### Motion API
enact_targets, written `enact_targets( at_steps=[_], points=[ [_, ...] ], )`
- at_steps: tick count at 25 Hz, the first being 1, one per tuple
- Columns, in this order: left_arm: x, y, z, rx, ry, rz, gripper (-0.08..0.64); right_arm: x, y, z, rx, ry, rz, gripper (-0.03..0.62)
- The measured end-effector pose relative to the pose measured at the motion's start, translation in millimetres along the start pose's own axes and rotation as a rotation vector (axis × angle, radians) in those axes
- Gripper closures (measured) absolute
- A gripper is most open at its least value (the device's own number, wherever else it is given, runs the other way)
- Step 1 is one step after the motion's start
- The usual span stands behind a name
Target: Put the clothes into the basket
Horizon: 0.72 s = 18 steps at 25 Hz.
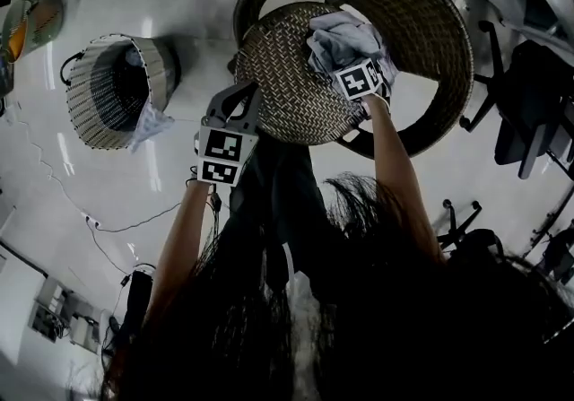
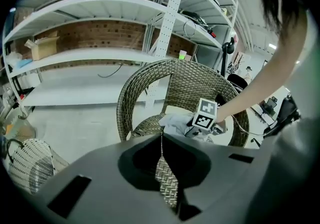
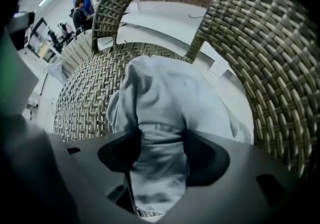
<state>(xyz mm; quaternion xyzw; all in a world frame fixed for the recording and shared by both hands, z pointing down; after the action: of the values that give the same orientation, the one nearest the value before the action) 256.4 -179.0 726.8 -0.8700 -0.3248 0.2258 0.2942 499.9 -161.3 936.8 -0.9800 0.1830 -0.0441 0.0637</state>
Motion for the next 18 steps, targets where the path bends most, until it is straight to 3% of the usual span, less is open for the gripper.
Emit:
enact_targets(
  at_steps=[3,7,10,12,15,18],
  points=[
    [-5.6,-15.7,2.2,-0.017,0.026,0.043,0.54,3.6,1.7,-2.6,-0.027,0.044,-0.037,0.318],
    [-5.2,-32.0,10.8,-0.036,0.044,0.085,0.54,13.3,-7.1,2.4,-0.096,0.037,-0.061,0.439],
    [-3.3,-30.9,21.9,-0.025,0.054,0.099,0.54,7.9,-10.5,11.7,-0.136,0.063,-0.113,0.474],
    [-3.4,-27.7,32.1,-0.012,0.066,0.108,0.54,-3.5,-13.0,17.8,-0.138,0.126,-0.158,0.514],
    [-7.0,-22.9,50.8,0.008,0.098,0.118,0.54,-28.3,-18.6,31.0,-0.112,0.244,-0.244,0.523],
    [-7.9,-19.6,74.0,0.023,0.129,0.128,0.54,-50.0,-27.9,51.2,-0.059,0.309,-0.343,0.525]
  ],
)
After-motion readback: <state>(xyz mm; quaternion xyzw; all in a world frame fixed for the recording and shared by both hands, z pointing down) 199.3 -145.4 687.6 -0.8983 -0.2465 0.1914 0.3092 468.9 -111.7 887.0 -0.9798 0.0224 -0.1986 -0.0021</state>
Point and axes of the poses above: the fingertips, and each gripper's own axes: z backward along the fingers, x to its right, y out of its top, the point moved 2 cm from there along z, backward along the fingers, and after that the axes turned 4 degrees about -z, right-handed, at the moved point
